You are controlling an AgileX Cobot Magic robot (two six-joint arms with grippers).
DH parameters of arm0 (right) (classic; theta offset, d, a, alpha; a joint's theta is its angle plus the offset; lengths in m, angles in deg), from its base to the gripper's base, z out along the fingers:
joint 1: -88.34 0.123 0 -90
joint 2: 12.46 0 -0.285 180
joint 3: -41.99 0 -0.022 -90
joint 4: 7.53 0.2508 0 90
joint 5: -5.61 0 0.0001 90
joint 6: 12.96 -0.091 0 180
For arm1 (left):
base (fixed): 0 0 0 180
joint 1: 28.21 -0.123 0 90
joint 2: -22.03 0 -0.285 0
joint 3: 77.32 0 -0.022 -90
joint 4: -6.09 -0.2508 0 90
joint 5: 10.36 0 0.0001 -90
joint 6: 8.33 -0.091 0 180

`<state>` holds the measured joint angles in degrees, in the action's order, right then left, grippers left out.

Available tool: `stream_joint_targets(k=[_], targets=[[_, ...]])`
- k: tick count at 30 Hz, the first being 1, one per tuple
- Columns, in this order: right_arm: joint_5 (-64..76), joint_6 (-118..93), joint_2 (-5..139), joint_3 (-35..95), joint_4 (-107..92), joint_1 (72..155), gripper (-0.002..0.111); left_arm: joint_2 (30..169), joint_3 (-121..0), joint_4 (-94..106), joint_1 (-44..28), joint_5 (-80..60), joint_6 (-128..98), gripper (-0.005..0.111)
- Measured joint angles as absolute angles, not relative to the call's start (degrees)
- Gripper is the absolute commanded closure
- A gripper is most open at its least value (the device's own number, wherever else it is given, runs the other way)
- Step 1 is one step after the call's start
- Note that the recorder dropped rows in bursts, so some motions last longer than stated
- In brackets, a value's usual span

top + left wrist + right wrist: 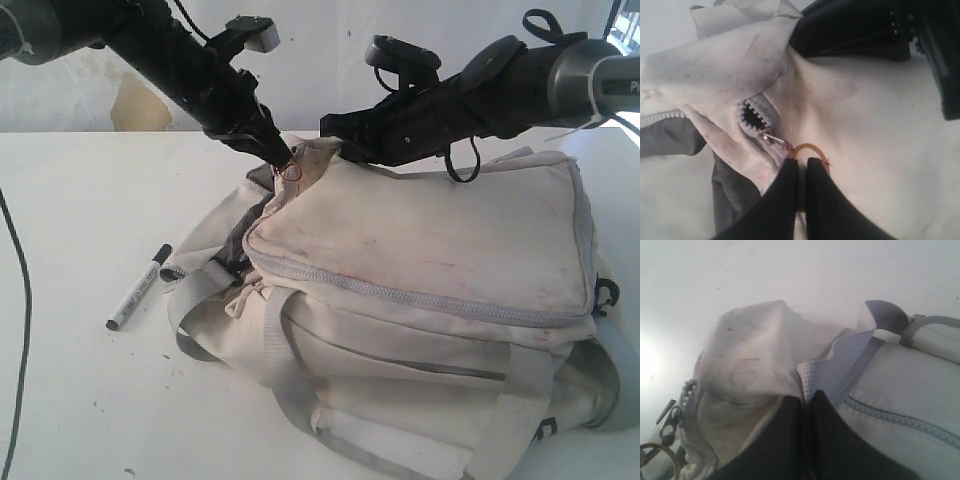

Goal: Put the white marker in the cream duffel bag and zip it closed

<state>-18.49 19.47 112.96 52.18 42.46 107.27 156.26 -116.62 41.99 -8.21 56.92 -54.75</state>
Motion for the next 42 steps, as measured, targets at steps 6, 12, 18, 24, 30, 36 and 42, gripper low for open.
stream_joint_targets(k=[6, 12, 18, 24, 30, 36, 42], targets=[[-18.49, 19.13, 112.96, 52.18, 42.46, 107.27, 0.108, 153.55, -114.9, 43.05, -8.21, 56.65, -56.46, 0.107], [-19.53, 17.9, 112.83, 52.18, 42.57, 107.27, 0.108, 151.06, -114.78, 38.91, -8.21, 56.58, -55.0, 0.107], [-20.23, 17.69, 112.7, 52.18, 42.91, 107.27, 0.108, 149.37, -114.78, 34.08, -8.21, 56.58, -51.42, 0.107], [-20.89, 17.35, 112.37, 52.18, 43.42, 107.51, 0.108, 147.54, -114.68, 28.31, -7.81, 56.58, -46.93, 0.107], [-20.89, 17.05, 112.37, 52.18, 43.91, 107.73, 0.108, 147.16, -112.57, 28.12, -7.66, 56.7, -46.01, 0.107], [-20.32, 17.05, 112.37, 52.18, 43.76, 107.73, 0.108, 147.02, -108.78, 30.15, -7.77, 56.6, -46.35, 0.089], [-18.11, 16.94, 112.37, 52.18, 43.41, 106.87, 0.108, 146.71, -106.38, 34.46, -8.1, 55.7, -47.41, 0.055]])
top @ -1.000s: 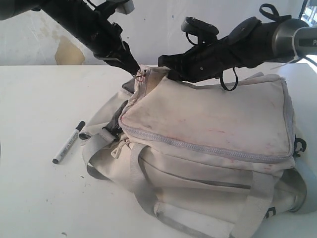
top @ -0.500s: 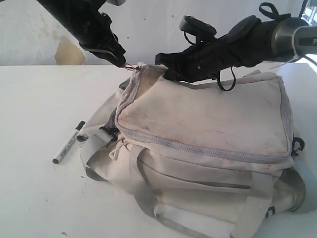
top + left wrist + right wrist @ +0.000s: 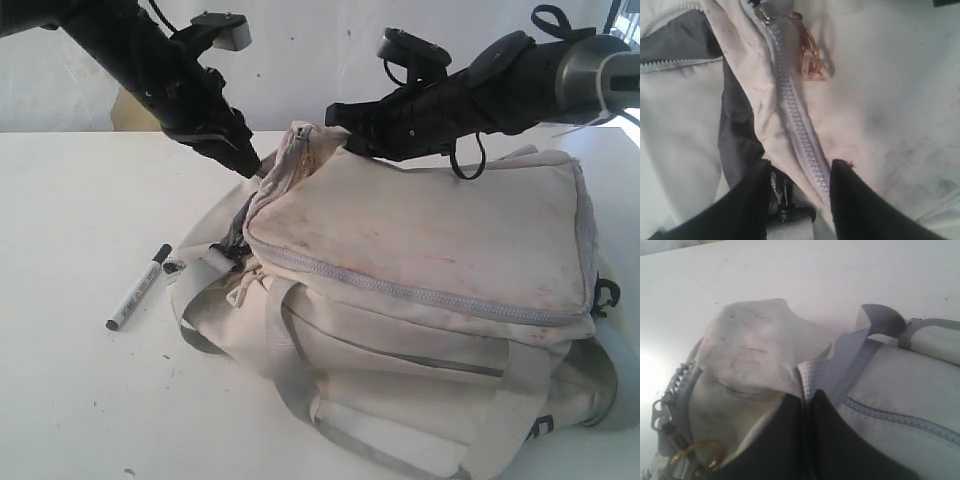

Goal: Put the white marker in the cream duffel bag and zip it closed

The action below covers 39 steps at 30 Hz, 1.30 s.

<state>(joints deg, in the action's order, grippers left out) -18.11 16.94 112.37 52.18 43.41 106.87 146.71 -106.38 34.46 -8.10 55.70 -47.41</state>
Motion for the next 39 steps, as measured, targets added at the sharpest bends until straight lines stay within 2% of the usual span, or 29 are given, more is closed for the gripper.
stream_joint_targets(k=[3, 16, 28, 32, 37, 39], targets=[[-18.02, 16.94, 112.37, 52.18, 43.3, 106.77, 0.108, 146.71, -106.27, 35.06, -8.1, 54.69, -47.41, 0.05], [-19.27, 16.94, 112.37, 52.18, 43.3, 106.77, 0.108, 147.5, -106.18, 50.01, -8.1, 49.72, -37.38, 0.05], [-19.62, 16.94, 112.37, 52.18, 43.3, 106.77, 0.108, 153.04, -106.18, 51.17, -8.1, 49.12, -33.78, 0.05], [-19.62, 16.94, 112.37, 52.18, 43.3, 106.77, 0.108, 153.27, -106.18, 52.84, -8.1, 48.49, -33.78, 0.055], [-19.73, 16.94, 112.37, 52.18, 43.3, 106.77, 0.108, 153.27, -106.18, 53.63, -8.1, 46.87, -33.78, 0.07], [-19.73, 16.94, 112.37, 52.18, 43.3, 106.77, 0.108, 153.27, -106.18, 53.63, -8.1, 46.72, -33.92, 0.072]])
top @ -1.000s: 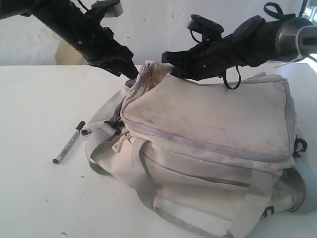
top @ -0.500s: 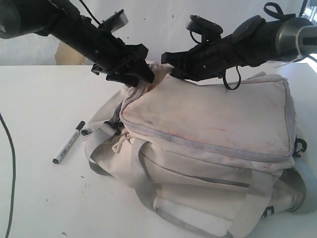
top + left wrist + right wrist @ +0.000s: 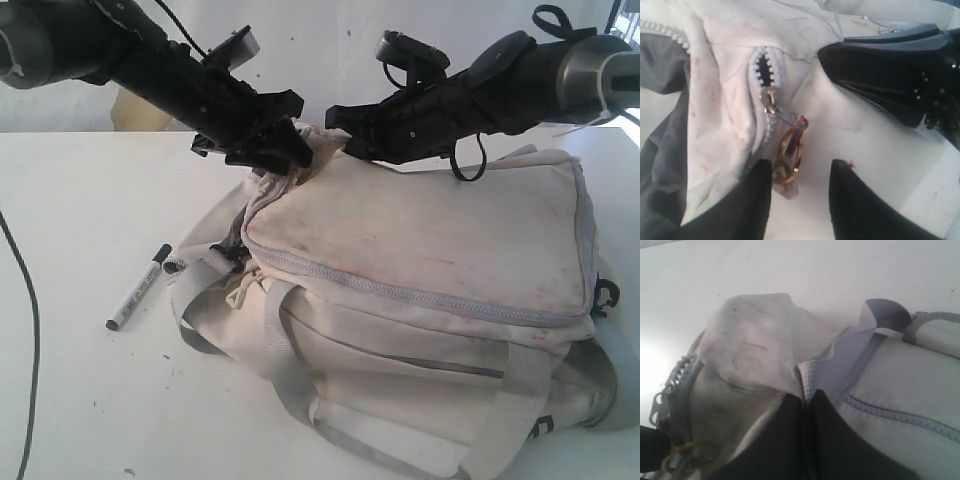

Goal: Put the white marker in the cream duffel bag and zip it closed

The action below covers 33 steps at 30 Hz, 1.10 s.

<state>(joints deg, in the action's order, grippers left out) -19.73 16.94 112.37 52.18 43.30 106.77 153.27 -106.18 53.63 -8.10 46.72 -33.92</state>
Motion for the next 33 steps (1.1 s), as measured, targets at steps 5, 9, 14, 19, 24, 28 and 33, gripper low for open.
stream_joint_targets(k=[5, 9, 14, 19, 24, 28, 33], targets=[[-19.73, 16.94, 112.37, 52.18, 43.3, 106.77, 0.108, 153.88, -106.18, 53.86, -8.1, 46.38, -34.9, 0.072], [-19.73, 16.94, 112.37, 52.18, 43.3, 106.77, 0.108, 154.81, -106.18, 54.65, -8.1, 46.28, -35.02, 0.072], [-19.73, 16.94, 112.37, 52.18, 43.09, 106.77, 0.108, 156.19, -106.18, 55.27, -8.1, 46.28, -35.11, 0.072], [-19.94, 16.94, 112.37, 52.18, 43.09, 106.77, 0.108, 157.31, -106.18, 56.23, -8.1, 46.05, -35.15, 0.072], [-19.93, 16.94, 112.37, 52.18, 43.09, 106.77, 0.108, 157.53, -106.18, 57.22, -8.1, 45.18, -35.29, 0.08], [-19.93, 16.94, 112.37, 52.18, 43.09, 106.73, 0.108, 157.53, -106.18, 57.67, -8.1, 44.3, -35.74, 0.107], [-20.38, 16.94, 112.37, 52.18, 43.09, 106.73, 0.108, 156.76, -106.18, 51.85, -8.2, 48.15, -37.69, 0.107]])
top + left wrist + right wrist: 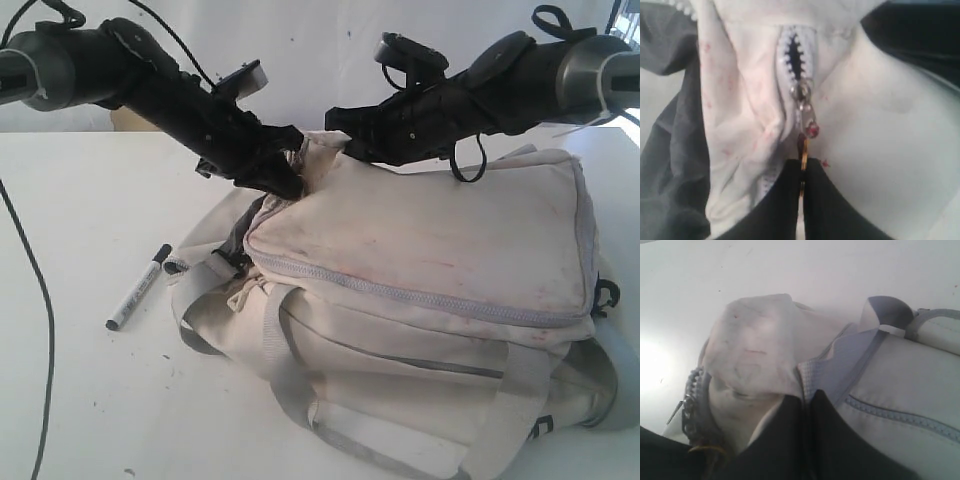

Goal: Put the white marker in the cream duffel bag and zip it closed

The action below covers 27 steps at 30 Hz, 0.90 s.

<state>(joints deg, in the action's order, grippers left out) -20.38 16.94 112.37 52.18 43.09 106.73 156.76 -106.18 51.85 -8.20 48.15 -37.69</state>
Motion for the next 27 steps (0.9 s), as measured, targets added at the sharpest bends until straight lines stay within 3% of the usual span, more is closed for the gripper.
stream_joint_targets(k=[7, 17, 24, 27], targets=[[-19.8, 16.94, 112.37, 52.18, 42.71, 106.73, 0.108, 152.87, -106.18, 49.08, -10.87, 57.42, -37.83, 0.107], [-19.22, 14.47, 112.37, 52.18, 43.76, 106.73, 0.106, 152.04, -106.18, 45.51, -10.87, 57.99, -36.38, 0.107], [-25.77, 18.2, 112.37, 55.8, 43.86, 106.64, 0.07, 151.72, -106.18, 45.4, -10.87, 59.0, -36.38, 0.107], [-29.04, 17.02, 112.37, 57.42, 43.99, 106.64, 0.063, 151.72, -106.18, 45.18, -10.87, 59.1, -36.38, 0.107]])
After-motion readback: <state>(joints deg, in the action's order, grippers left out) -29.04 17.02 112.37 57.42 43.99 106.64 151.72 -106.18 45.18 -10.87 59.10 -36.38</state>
